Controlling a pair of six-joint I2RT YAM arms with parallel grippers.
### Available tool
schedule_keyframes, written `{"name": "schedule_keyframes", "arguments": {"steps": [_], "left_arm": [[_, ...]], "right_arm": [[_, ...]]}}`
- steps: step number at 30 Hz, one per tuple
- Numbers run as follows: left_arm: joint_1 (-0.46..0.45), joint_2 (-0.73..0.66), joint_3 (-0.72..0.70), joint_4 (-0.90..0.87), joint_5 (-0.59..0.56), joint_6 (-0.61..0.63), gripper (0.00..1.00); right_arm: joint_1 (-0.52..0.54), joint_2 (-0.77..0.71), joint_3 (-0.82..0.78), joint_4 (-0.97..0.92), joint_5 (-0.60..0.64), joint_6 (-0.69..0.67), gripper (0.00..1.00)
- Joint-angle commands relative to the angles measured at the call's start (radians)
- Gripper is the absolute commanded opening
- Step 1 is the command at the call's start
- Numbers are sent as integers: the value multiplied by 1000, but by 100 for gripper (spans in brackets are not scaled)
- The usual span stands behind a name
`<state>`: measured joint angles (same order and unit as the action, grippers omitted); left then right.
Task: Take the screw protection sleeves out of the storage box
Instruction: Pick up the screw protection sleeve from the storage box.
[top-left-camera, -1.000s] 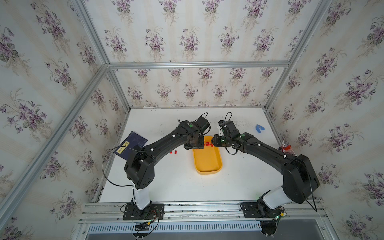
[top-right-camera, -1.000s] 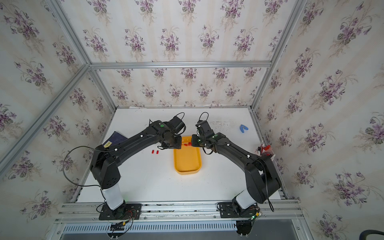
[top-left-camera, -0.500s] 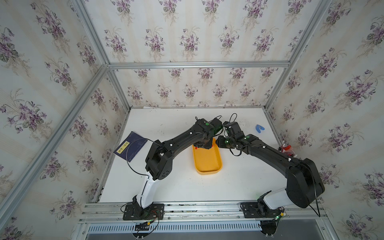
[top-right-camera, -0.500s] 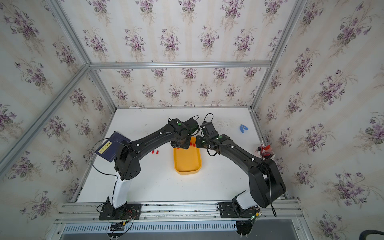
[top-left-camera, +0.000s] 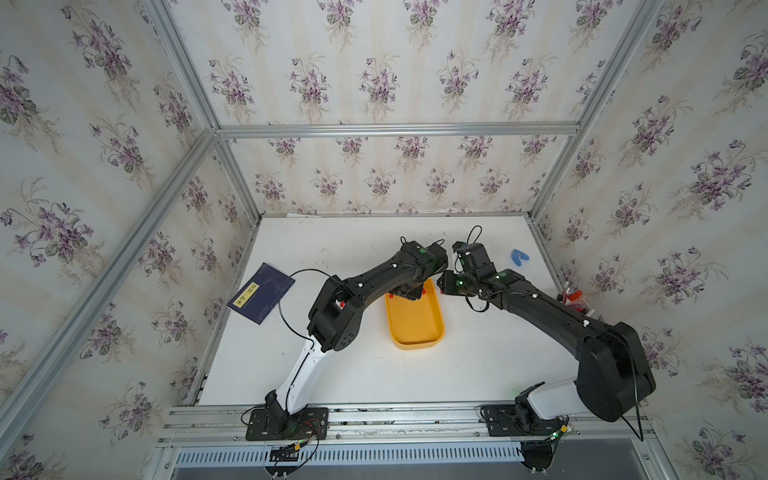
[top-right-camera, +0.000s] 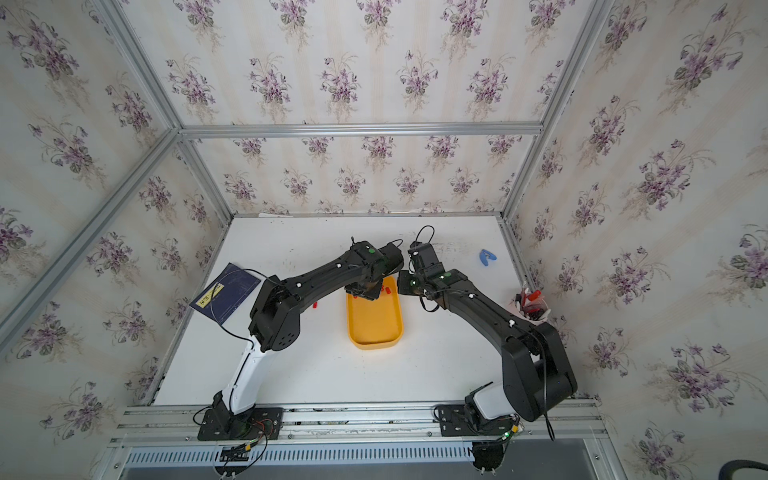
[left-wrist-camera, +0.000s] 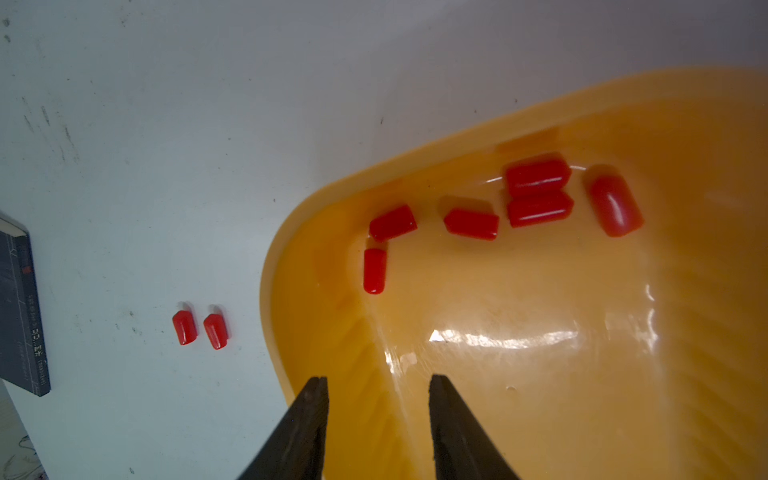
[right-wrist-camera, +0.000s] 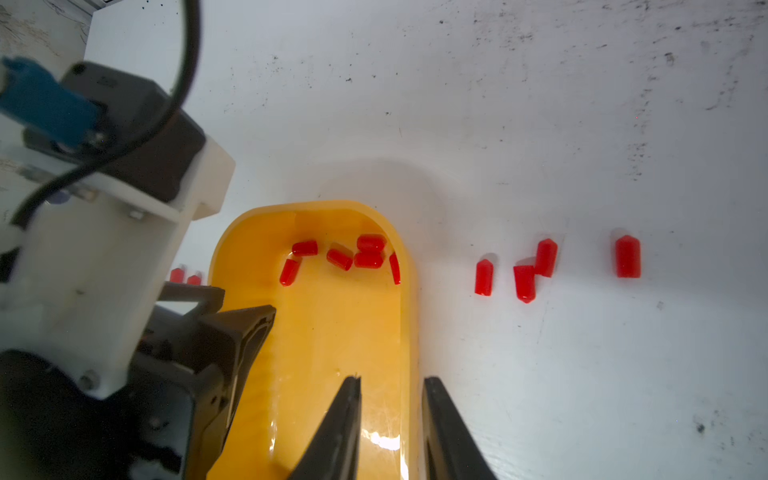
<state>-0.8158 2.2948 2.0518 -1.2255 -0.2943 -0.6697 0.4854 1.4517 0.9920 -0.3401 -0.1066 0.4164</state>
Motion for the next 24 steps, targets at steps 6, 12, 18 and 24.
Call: {"name": "schedule_keyframes", "arguments": {"steps": [6,12,18,24], "left_arm": [[19,40,-15,33,-25,21,40],[33,72,-17,48,-22,41,40],[46,84,-34,73,-33,54,39],[56,106,-17,82,-34,69,36]], "right_arm": [[-11,0,-3,6,2,-19,31],[-17,-1,-5,5,5,-23,30],[-24,-8,-16,11,4,-30,31],[-25,-4,-19,18,-7,-34,31]]}}
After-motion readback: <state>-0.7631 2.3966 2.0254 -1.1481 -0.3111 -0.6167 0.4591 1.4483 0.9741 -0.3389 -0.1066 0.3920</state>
